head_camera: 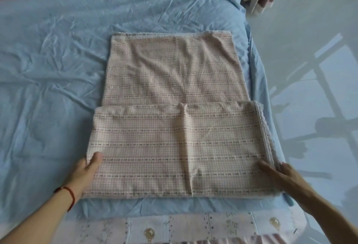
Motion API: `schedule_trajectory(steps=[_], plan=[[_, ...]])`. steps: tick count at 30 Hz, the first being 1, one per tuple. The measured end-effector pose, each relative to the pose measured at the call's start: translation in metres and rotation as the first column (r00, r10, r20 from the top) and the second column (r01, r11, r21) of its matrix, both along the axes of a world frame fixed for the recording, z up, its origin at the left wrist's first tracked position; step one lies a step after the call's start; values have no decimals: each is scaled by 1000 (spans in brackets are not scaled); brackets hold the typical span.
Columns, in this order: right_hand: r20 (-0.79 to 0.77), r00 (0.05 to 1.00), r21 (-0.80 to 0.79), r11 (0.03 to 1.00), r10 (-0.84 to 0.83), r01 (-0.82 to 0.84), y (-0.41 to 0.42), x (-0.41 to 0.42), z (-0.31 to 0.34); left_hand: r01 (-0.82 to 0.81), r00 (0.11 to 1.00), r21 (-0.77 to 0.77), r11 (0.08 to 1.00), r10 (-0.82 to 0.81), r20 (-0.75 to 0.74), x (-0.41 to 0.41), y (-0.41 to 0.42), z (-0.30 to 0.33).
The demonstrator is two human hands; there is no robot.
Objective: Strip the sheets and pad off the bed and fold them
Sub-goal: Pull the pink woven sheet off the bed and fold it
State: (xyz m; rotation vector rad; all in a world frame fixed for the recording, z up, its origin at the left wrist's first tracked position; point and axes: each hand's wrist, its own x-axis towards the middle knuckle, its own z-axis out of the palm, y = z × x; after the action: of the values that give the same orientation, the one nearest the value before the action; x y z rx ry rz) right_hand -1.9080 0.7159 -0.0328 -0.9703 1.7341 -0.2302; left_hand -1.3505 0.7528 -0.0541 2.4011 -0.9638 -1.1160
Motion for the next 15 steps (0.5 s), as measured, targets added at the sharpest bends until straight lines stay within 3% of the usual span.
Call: schedule_trajectory(steps=[2, 4, 9, 13, 15], plan=[[-34, 999, 9, 1000, 8, -7, -1, 1, 4, -30, 982, 23, 999, 34, -185, 8, 8, -1], [-71, 997, -44, 999, -20, 16, 4, 3, 8, -18, 967, 58, 998, 33, -252, 18, 16, -2], [-289, 955, -159, 987, -67, 21, 14, 16, -7, 55, 991, -56, 997, -48, 121, 4, 7, 12], [-340, 940, -104, 995, -39, 4, -11, 36, 15, 7, 992, 50, 999, -14, 126, -6, -6, 8], [-310, 943, -121, 989, -120, 86, -42, 38, 21, -36, 992, 23, 999, 33, 123, -1, -36, 11]])
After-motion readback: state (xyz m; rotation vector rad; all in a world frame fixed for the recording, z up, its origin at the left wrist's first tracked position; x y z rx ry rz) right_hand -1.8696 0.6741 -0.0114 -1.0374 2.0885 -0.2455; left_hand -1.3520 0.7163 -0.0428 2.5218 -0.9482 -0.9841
